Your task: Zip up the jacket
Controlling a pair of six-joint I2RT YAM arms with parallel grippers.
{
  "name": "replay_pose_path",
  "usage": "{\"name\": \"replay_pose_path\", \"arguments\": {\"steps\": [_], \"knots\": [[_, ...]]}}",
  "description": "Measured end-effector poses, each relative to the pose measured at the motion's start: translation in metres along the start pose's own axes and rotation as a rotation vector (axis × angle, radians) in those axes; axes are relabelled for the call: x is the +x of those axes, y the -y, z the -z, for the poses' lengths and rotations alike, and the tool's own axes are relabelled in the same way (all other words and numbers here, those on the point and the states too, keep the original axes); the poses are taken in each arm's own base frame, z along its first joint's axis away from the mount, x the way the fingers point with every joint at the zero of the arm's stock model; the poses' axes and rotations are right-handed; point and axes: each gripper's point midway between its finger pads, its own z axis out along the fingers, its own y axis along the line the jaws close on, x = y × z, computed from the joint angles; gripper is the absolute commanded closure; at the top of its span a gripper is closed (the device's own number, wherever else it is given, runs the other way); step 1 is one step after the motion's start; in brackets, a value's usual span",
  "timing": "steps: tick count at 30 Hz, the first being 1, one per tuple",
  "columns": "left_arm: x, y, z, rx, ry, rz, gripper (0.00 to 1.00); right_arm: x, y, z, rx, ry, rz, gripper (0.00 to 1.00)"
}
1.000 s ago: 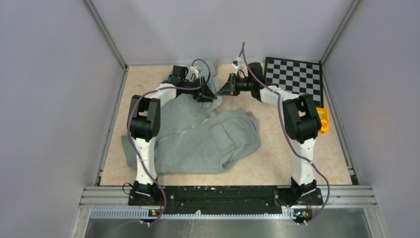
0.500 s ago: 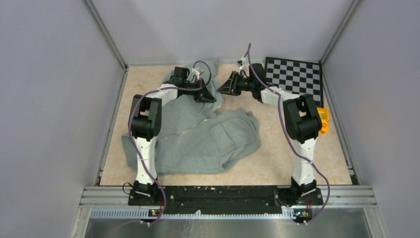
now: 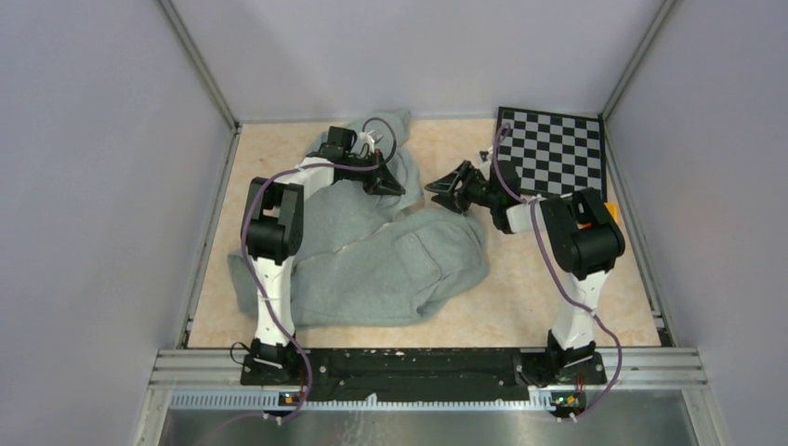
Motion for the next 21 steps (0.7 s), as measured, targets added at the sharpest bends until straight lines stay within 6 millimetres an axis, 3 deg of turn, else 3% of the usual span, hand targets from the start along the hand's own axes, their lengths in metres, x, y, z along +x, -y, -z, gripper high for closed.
{"name": "replay_pose_path", "arguments": {"steps": [6,11,15,21], "knots": [[0.001,0.0,0.0,-0.003,-0.001,0.011,1.0,0.014,-0.015,0.008,-0.122,0.063,-0.119,0.47],[0.003,0.001,0.001,-0.004,-0.002,0.016,1.0,0.035,-0.041,-0.007,-0.249,0.048,-0.18,0.52],[0.005,0.002,0.002,-0.003,0.001,0.017,1.0,0.047,-0.035,-0.017,-0.273,0.041,-0.248,0.53],[0.006,0.004,0.004,-0.002,0.002,0.014,1.0,0.047,-0.02,-0.011,-0.236,0.088,-0.272,0.5]]}}
